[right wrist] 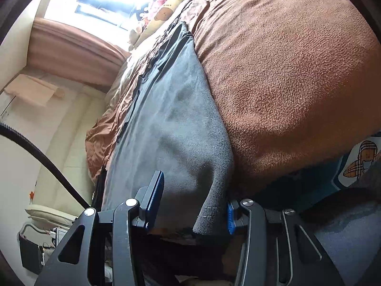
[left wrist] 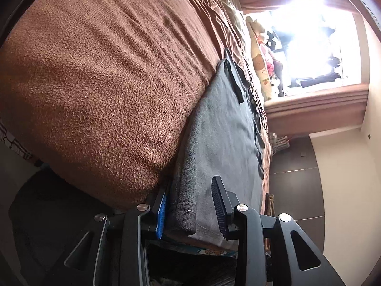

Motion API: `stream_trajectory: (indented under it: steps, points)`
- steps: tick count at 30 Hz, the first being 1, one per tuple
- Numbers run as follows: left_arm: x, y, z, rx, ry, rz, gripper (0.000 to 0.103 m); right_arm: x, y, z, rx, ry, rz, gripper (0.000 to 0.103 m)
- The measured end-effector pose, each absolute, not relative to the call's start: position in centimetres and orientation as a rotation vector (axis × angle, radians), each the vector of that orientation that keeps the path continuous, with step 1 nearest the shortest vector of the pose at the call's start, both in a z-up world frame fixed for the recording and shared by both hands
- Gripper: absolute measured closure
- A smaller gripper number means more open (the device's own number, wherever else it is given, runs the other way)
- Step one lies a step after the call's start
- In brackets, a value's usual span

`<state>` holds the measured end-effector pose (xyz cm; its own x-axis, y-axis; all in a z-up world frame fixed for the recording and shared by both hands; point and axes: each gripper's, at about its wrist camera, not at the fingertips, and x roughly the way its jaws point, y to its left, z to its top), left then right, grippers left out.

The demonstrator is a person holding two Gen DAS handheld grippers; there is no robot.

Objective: Fold small clothes
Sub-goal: 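Grasp the grey T-shirt's hem edge with both grippers, then lift the held hem with both grippers and fold it toward the collar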

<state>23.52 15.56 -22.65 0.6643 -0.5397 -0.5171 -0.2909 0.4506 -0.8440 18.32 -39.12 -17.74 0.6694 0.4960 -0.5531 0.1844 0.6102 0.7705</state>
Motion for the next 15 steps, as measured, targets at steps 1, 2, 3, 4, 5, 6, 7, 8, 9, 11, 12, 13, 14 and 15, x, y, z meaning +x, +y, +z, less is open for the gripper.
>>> stream_trajectory:
  steps: [1, 2, 3, 4, 5, 6, 7, 8, 9, 11, 12, 13, 14, 15]
  points:
    - [23.6, 15.5, -22.7, -1.137, 0.877, -0.182, 0.069, 18.3, -39.2, -17.7, 0.922, 0.845, 0.207, 0.061]
    - [23.7, 15.4, -22.8, -1.148, 0.881, -0.185, 0.069, 18.0, -39.5, -17.8, 0.921, 0.845, 0.207, 0.061]
    - [23.9, 15.1, -22.9, -1.162, 0.887, -0.194, 0.069, 18.1, -39.5, -17.8, 0.921, 0.843, 0.206, 0.061]
    - [24.1, 14.8, -22.9, -1.168, 0.896, -0.204, 0.069, 18.2, -39.5, -17.8, 0.924, 0.84, 0.205, 0.061]
    - [24.1, 14.5, -23.1, -1.168, 0.903, -0.204, 0.069, 18.2, -39.6, -17.9, 0.929, 0.837, 0.204, 0.068]
    - [24.3, 14.4, -23.2, -1.172, 0.907, -0.196, 0.069, 18.2, -39.7, -18.1, 0.937, 0.836, 0.196, 0.073]
    - [24.3, 14.3, -23.3, -1.179, 0.903, -0.194, 0.069, 18.2, -39.9, -18.3, 0.947, 0.84, 0.183, 0.084]
    - [24.4, 14.4, -23.5, -1.19, 0.896, -0.193, 0.069, 18.2, -40.1, -18.5, 0.958, 0.846, 0.169, 0.093]
    - [24.5, 14.6, -23.7, -1.204, 0.886, -0.185, 0.075, 18.2, -40.3, -18.7, 0.975, 0.85, 0.162, 0.095]
    - [24.5, 14.9, -24.3, -1.217, 0.893, -0.155, 0.095, 17.8, -40.5, -18.6, 1.006, 0.843, 0.167, 0.1]
    - [24.4, 15.0, -24.6, -1.235, 0.892, -0.154, 0.097, 17.5, -40.6, -18.3, 1.01, 0.834, 0.172, 0.1]
    - [24.3, 15.1, -24.6, -1.256, 0.88, -0.167, 0.098, 17.3, -40.6, -17.9, 1.009, 0.824, 0.176, 0.101]
    - [24.1, 15.2, -24.4, -1.262, 0.863, -0.176, 0.098, 17.1, -40.6, -17.5, 1.007, 0.815, 0.178, 0.101]
    - [23.9, 15.3, -24.0, -1.261, 0.844, -0.182, 0.098, 16.8, -40.6, -16.9, 1.007, 0.804, 0.182, 0.101]
